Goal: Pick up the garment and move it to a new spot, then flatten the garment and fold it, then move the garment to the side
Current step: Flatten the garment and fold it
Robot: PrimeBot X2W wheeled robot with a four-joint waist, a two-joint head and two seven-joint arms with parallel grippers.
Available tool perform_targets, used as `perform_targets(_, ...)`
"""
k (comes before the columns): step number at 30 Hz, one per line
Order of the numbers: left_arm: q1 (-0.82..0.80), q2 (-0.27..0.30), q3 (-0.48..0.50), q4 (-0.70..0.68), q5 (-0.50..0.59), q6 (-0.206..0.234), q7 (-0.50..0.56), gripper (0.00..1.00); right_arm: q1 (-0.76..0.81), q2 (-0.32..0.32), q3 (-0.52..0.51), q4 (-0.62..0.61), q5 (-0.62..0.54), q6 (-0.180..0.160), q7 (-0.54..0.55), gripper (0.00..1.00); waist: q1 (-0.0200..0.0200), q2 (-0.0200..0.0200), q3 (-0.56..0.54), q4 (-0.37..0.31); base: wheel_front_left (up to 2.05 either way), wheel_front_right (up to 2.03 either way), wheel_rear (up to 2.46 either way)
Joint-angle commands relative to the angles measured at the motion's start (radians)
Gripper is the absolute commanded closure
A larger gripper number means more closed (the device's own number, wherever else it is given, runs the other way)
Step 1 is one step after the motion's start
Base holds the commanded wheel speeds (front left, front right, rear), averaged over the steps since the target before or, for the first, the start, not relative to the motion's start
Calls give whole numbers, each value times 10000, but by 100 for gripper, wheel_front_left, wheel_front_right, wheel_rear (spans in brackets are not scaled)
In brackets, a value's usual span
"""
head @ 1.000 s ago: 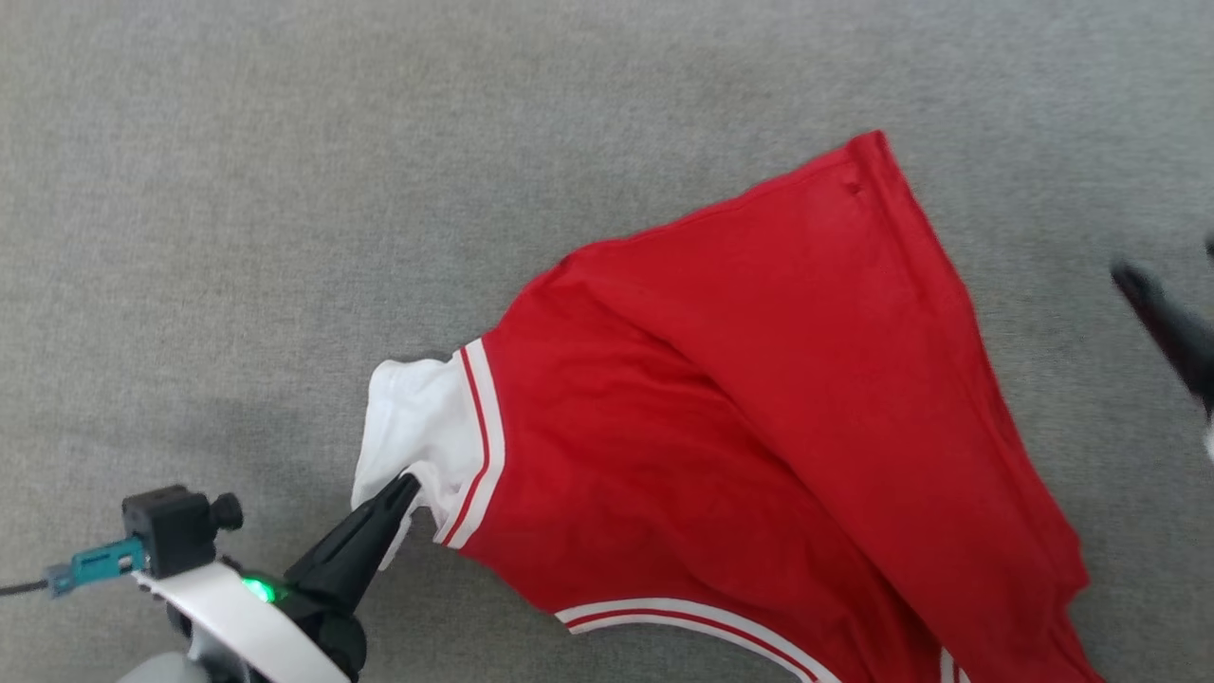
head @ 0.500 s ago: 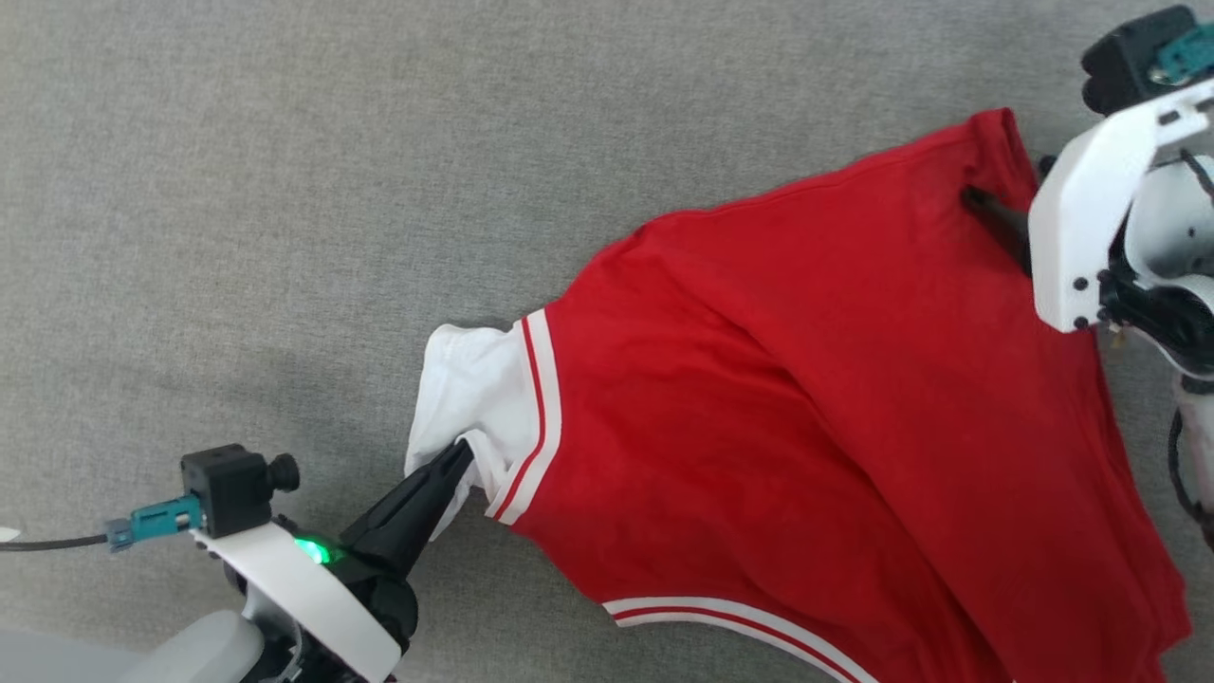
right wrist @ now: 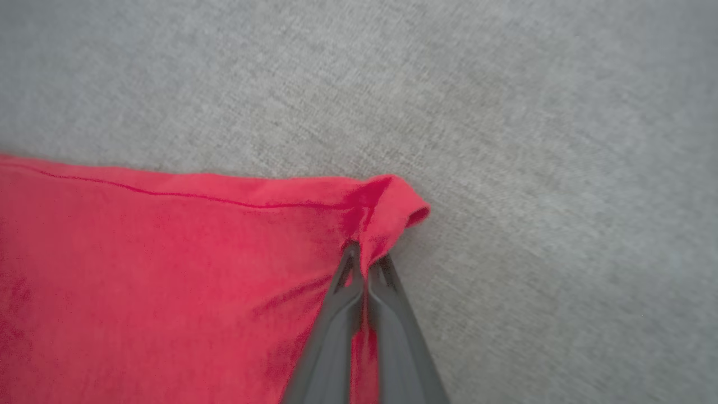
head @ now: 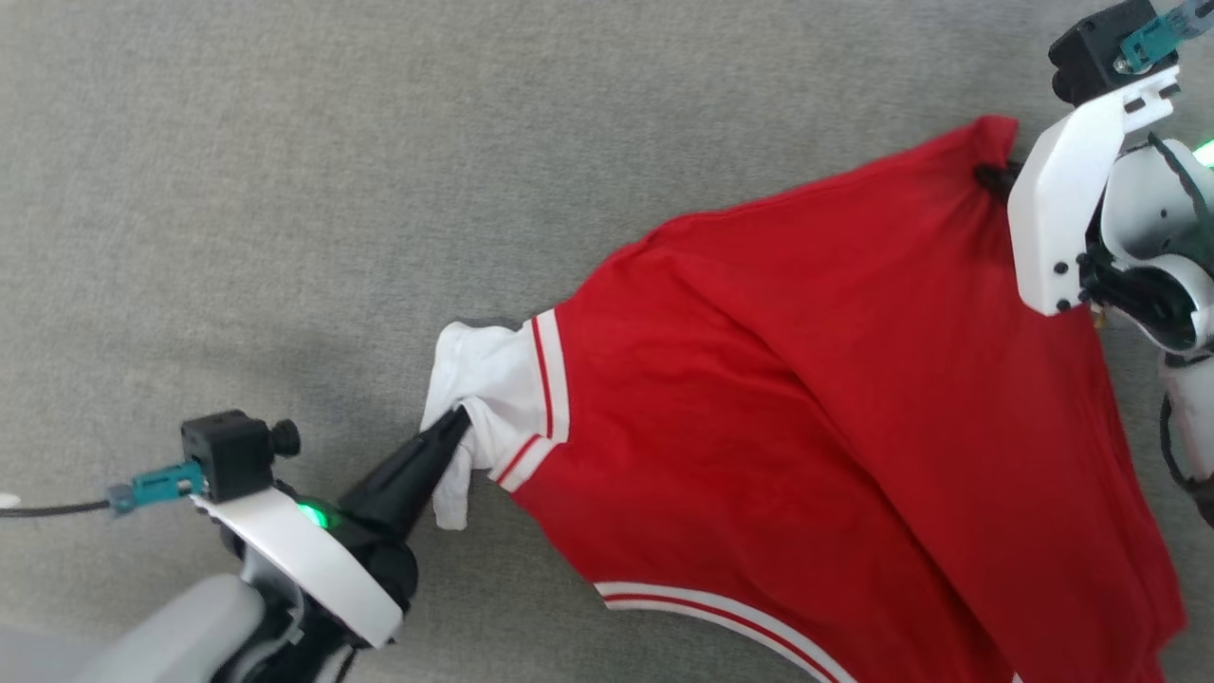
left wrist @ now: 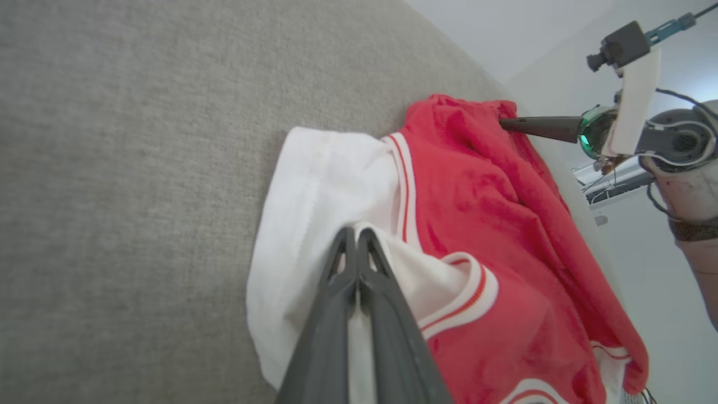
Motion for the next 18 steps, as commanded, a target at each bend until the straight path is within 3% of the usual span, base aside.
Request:
perform_targets(1,-233,46,64,79,158,24,-50,100,-42,35,-33,234,-46,-4,-303,100,-1,0,-142,-138,0,0,0)
perform_targets(10,-1843,714,393,550,22,24,-52,100,-1378,429,-1528,784,-326,-3,-2314,100,-1,0,-534,-889,0,0,0)
perform_targets(18,-4795,701,1021,1596,-1311,24,438,100,-3085,1106,-3274,1605,-1001,-3,-3831,100,-1,0,-438,-1384,0,0,0)
